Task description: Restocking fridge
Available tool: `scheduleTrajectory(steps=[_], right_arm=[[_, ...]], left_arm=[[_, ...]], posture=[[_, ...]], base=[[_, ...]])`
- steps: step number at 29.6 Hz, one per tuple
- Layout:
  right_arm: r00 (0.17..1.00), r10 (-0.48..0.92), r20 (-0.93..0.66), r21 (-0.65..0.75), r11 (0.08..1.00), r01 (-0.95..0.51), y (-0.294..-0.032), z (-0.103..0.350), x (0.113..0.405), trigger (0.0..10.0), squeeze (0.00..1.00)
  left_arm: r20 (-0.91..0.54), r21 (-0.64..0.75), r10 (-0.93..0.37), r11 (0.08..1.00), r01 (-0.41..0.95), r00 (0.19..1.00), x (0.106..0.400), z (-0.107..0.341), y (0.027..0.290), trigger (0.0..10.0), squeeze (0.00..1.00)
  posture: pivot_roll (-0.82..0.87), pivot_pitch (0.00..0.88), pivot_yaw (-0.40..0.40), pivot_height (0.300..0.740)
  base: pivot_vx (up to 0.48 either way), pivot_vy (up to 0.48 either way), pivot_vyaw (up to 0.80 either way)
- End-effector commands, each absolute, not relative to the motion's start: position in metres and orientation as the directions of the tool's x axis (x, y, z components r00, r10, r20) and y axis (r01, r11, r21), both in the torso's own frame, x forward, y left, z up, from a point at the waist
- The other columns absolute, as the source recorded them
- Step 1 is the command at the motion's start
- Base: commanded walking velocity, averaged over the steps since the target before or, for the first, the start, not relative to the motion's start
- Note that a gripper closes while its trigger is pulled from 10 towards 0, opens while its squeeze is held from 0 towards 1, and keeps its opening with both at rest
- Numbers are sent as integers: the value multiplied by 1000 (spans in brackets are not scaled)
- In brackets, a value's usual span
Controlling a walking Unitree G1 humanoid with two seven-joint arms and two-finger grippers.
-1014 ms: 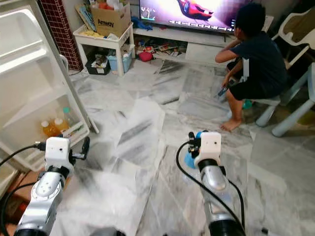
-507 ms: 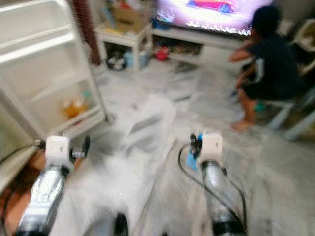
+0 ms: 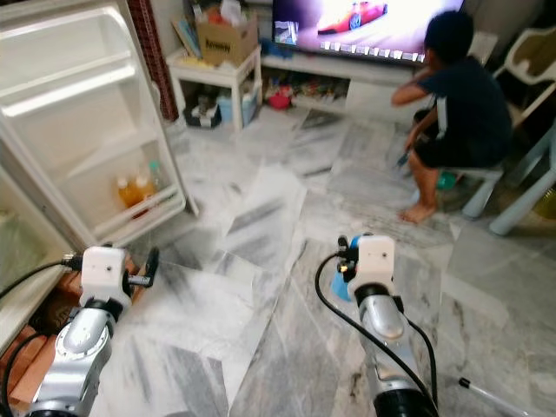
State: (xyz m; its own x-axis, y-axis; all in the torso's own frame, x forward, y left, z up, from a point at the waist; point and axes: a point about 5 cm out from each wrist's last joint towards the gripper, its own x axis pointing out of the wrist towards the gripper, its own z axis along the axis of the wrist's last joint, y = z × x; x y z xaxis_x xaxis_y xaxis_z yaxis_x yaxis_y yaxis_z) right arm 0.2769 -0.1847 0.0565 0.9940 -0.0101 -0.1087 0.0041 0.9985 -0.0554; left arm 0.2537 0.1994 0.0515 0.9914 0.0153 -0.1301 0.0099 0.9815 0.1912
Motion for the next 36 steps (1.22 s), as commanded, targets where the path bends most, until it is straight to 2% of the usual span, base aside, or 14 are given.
scheduleTrajectory(steps=[1,9,18,36], right_arm=[[997,-23,-78,-73,997,17,-186,62,276,10000,0],[998,-29,-54,-132,991,22,-188,63,268,10000,0],[998,-40,-45,-168,985,32,-205,66,260,10000,0],[997,-45,-55,-159,987,36,-202,64,258,10000,0]], left_arm=[[-115,204,20,979,4,993,251,54,203,10000,0],[-66,211,54,977,-39,996,241,58,215,10000,0],[-111,237,95,969,-66,989,225,46,231,10000,0],[-106,246,88,967,-60,990,228,48,233,10000,0]], posture=[[43,0,-39,740],[44,0,-42,740],[46,0,-47,740],[37,0,-42,740]], base=[[0,0,0],[0,0,0],[0,0,0],[0,0,0]])
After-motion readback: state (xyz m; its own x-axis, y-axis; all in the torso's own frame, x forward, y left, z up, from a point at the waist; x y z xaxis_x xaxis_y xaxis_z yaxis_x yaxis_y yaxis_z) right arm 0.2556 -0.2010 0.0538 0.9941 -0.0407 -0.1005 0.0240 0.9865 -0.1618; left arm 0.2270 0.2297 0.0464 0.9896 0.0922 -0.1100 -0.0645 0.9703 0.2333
